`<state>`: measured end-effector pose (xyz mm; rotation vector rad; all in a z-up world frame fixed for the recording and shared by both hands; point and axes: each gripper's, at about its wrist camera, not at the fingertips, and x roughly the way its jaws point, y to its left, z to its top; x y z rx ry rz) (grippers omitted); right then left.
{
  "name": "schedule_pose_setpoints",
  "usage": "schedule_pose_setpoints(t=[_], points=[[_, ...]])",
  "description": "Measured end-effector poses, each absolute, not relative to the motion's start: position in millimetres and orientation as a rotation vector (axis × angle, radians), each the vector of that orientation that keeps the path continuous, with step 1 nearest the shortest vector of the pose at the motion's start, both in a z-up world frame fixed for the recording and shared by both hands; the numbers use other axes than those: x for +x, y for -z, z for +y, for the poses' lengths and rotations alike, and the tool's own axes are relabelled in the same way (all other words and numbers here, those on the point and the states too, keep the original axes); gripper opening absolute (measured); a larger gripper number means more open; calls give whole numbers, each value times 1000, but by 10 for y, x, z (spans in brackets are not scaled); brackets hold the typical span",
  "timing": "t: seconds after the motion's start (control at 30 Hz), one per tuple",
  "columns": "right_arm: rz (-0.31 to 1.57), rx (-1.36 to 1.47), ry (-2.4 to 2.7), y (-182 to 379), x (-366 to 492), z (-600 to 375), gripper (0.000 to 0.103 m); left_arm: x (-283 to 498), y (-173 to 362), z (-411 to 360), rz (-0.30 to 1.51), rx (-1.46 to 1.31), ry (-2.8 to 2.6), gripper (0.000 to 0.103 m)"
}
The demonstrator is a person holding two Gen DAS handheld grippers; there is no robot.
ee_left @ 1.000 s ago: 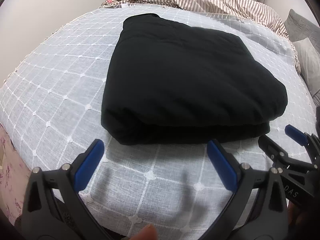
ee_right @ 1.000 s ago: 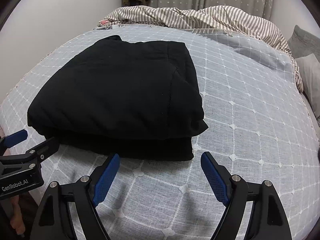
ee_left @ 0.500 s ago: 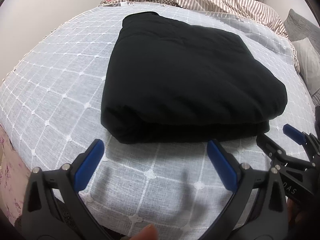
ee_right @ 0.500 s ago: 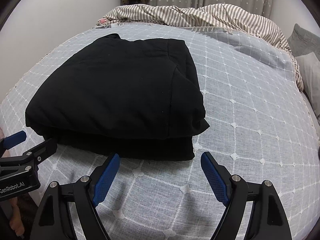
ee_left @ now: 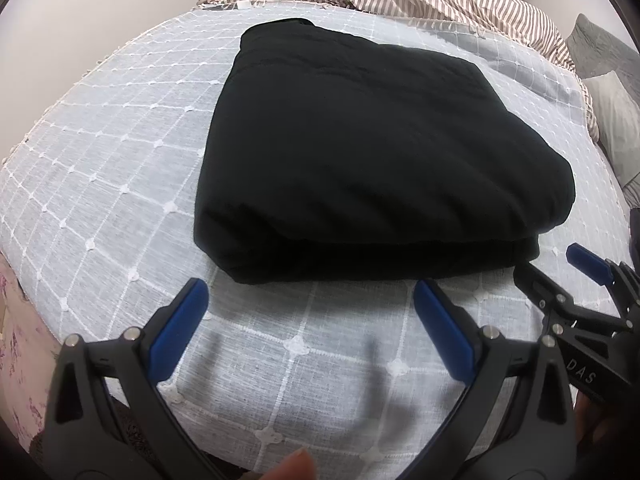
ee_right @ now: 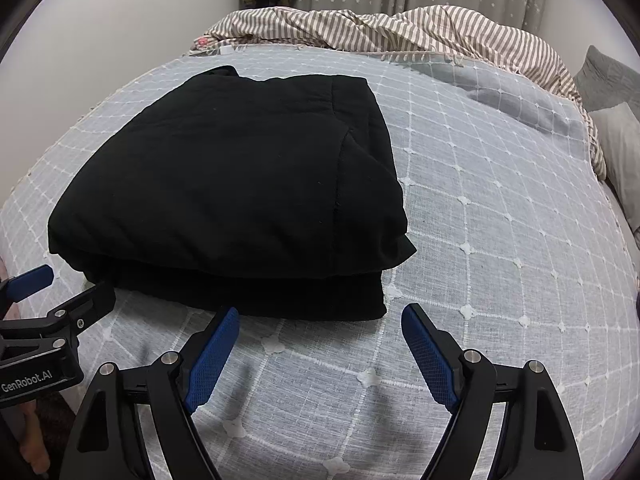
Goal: Fold large clothes
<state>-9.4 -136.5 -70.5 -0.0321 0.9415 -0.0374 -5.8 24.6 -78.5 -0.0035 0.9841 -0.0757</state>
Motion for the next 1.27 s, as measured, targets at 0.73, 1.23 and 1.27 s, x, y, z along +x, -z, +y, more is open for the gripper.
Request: schedule_pose_setpoints(t=[0.73,1.23,1.27], points=[[943,-30,37,707,-101,-1373,85,-69,806,231,994,-4,73,102],[937,-26,23,701,-92,-1314,85,-58,793,284,1000,-13,102,102],[935,-21,18,692,-90,-1313,85,-55,767,308,995,-20,110,102]])
